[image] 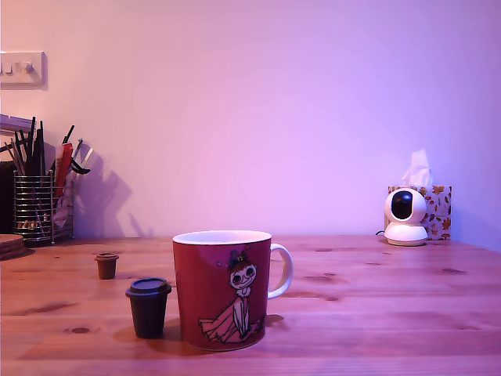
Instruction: Pick up the coffee capsules on the table and drop them inside the coffee cup
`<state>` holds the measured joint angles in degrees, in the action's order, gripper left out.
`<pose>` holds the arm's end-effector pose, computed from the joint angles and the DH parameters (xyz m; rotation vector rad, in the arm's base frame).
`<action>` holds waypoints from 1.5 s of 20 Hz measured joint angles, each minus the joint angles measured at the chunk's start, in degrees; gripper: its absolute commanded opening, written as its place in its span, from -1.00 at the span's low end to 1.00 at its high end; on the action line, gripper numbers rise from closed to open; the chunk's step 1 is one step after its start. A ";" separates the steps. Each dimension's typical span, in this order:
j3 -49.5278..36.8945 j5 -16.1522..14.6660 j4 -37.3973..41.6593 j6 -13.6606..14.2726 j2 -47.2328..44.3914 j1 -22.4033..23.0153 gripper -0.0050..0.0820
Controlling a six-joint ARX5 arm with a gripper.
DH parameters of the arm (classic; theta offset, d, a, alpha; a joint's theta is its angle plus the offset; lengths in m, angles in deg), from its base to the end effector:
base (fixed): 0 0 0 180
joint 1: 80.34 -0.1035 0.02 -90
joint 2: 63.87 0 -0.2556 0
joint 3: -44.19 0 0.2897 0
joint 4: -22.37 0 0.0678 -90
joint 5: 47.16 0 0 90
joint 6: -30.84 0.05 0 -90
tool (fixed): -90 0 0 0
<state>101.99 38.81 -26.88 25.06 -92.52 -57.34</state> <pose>0.1452 -0.0654 0.3267 -0.0397 0.3723 -0.4486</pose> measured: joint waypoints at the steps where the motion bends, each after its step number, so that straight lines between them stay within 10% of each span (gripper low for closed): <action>1: -0.04 0.22 0.52 0.26 0.00 -0.02 -0.92; 13: -0.07 0.68 2.51 0.46 0.00 -0.02 -0.92; 23: -6.82 1.51 17.29 5.99 -1.18 -0.02 -0.89; 30: -20.61 2.71 30.69 6.01 -5.75 -0.02 -0.47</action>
<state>81.38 41.52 3.81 31.07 -98.26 -57.36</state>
